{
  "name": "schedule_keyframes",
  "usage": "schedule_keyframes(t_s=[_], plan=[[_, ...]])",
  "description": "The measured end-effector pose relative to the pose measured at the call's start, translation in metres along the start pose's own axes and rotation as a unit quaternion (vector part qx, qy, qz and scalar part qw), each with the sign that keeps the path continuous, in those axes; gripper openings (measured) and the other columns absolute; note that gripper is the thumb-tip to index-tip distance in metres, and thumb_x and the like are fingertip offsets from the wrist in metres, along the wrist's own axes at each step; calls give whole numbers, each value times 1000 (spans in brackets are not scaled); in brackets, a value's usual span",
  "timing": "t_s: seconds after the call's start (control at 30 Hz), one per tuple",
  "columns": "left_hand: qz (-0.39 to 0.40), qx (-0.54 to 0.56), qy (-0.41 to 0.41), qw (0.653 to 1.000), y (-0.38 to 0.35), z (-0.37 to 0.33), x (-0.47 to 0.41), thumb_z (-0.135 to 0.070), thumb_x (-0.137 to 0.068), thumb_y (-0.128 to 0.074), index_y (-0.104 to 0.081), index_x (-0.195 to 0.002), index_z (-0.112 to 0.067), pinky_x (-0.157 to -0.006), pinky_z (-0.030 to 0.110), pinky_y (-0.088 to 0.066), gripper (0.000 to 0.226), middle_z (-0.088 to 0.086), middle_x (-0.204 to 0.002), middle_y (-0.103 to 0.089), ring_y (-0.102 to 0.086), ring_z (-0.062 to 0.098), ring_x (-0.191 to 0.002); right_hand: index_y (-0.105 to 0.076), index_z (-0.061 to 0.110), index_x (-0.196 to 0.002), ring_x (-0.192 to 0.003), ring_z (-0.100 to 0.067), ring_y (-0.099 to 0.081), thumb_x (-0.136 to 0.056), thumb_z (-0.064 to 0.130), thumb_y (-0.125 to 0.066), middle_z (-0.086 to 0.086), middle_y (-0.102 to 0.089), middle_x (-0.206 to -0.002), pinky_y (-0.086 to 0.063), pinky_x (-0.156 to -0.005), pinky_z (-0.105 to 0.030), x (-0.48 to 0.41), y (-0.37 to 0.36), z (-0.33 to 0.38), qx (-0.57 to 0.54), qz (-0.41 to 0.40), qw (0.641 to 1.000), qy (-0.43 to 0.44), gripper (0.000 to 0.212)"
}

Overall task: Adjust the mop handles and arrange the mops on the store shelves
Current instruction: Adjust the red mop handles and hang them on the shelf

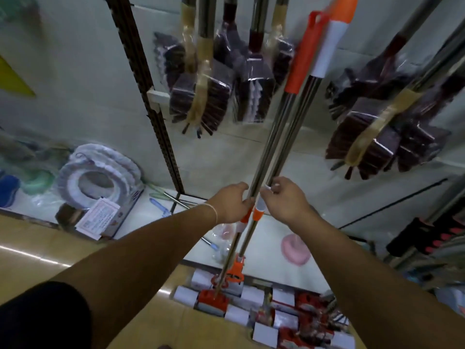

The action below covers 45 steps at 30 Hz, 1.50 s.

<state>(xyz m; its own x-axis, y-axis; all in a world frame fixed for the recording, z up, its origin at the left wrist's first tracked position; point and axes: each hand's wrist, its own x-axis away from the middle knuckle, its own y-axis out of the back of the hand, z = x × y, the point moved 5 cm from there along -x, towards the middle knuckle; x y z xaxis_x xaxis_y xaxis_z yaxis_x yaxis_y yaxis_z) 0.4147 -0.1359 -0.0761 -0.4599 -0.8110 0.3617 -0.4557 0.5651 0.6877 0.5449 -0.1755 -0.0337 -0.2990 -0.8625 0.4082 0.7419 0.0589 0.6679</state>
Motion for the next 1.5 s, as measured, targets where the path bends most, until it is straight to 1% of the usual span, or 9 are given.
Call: schedule_keyframes(t_s=[0.1,0.2,0.3,0.4,0.5,0.73,1.23,1.4,1.5], plan=[[-1,74,10,997,-6,-2,-13,-30,-98,-53,-46,-133,-8,-94,34,-45,42,15,-128,-59,-57,31,-116,-50,13,-137,-120,-28,-61,-71,54,-63,-10,-62,-132,-49,-101,-37,-23,-12,-7,-79,8,997,-7,78],[18,140,8,990,-12,-5,-16,-23,-95,-55,-49,-126,-11,-88,35,-50,33,6,-110,-62,-61,26,-107,-29,14,-152,-128,-25,-55,-86,38,-70,-7,-50,-147,-47,-104,-37,-28,-21,-6,-165,28,986,-14,81],[19,169,-9,985,-13,-4,-11,-32,-89,-56,-51,-131,-16,-95,40,-52,45,3,-115,-65,-63,17,-105,-30,19,-152,-109,-18,-64,-94,30,-64,-5,-64,-127,-51,-87,-26,-27,-24,-6,-203,23,979,0,68],[27,134,-7,991,-15,4,-1,-48,-86,-50,-49,-136,-18,-94,43,-53,59,6,-118,-66,-64,21,-104,-51,20,-136,-98,-17,-66,-97,32,-60,1,-66,-103,-51,-77,-23,-12,-28,-2,-162,16,986,37,42],[20,105,-5,994,-20,10,16,-34,-100,-45,-44,-141,-17,-94,38,-49,45,11,-121,-64,-61,26,-107,-56,17,-127,-99,-22,-66,-97,33,-59,-1,-67,-105,-54,-84,-33,4,-36,-3,-118,9,992,52,34],[4,121,-9,993,-34,24,47,-20,-100,-44,-53,-95,-25,-63,21,-38,12,-7,-82,-58,-54,11,-76,-58,15,-122,-91,-17,-57,-98,32,-56,1,-62,-99,-42,-78,-26,41,-49,-5,-45,-2,995,90,29],[-7,243,44,969,-52,40,121,-29,-95,-54,-71,-98,-12,-90,43,-54,25,15,-96,-72,-67,31,-95,-55,14,-118,-84,-15,-52,-100,27,-52,3,-58,-92,-34,-69,-20,114,-69,-11,-43,8,994,101,22],[24,259,28,965,-56,46,161,-44,-87,-59,-73,-92,-11,-83,36,-52,36,12,-92,-72,-67,24,-87,-53,13,-120,-81,-15,-51,-101,28,-53,-4,-64,-100,-35,-62,-23,157,-76,-8,12,28,995,97,24],[46,265,27,963,-54,52,192,-25,-93,-64,-72,-82,-21,-72,18,-50,14,1,-83,-71,-65,4,-77,-54,12,-121,-87,-25,-62,-99,29,-54,-11,-69,-106,-39,-63,-24,193,-85,-5,32,40,993,108,27]])
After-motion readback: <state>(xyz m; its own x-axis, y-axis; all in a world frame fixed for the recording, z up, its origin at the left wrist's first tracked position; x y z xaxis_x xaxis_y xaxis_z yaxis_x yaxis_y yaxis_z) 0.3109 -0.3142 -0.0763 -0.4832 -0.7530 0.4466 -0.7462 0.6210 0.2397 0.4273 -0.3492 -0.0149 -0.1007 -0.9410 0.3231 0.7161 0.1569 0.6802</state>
